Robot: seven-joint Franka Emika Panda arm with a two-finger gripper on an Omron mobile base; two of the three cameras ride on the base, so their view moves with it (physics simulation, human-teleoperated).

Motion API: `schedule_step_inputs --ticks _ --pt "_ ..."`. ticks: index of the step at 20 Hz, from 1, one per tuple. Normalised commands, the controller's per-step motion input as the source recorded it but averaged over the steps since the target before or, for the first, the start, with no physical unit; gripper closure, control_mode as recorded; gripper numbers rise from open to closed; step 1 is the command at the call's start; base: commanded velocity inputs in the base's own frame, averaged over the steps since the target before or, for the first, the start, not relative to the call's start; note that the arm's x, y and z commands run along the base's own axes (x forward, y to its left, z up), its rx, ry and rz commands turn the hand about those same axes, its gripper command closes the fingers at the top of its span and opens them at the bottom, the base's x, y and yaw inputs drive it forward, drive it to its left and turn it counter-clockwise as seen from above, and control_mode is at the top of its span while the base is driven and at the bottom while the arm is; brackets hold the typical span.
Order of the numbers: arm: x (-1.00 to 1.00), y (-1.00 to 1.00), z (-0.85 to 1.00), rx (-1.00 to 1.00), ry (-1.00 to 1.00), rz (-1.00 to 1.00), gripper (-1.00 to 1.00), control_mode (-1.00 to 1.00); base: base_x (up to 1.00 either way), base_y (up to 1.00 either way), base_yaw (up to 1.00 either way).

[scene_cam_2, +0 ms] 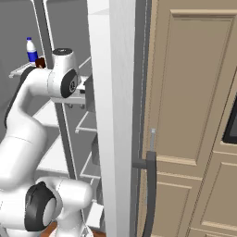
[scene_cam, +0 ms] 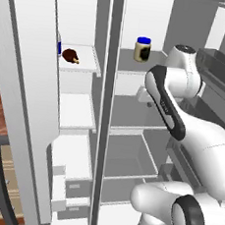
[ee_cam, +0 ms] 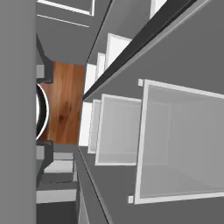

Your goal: Pick up the frozen steak from the freezer, place it on any shelf in the fridge, and close the fridge and freezer doors when done.

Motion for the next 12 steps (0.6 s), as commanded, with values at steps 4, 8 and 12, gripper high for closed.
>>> schedule_step_inputs --ticks 4,8,12 --pt "-0.42 0.00 0.00 0.00 0.00 -0.02 -1.00 -1.00 0.00 0.00 0.00" --pt "-0.82 0.00 -0.02 0.01 0.00 -0.05 -1.00 -1.00 0.00 0.00 0.00" --pt "-0.77 0.00 -0.07 0.02 0.00 -0.09 -1.00 -1.00 0.00 0.00 0.00"
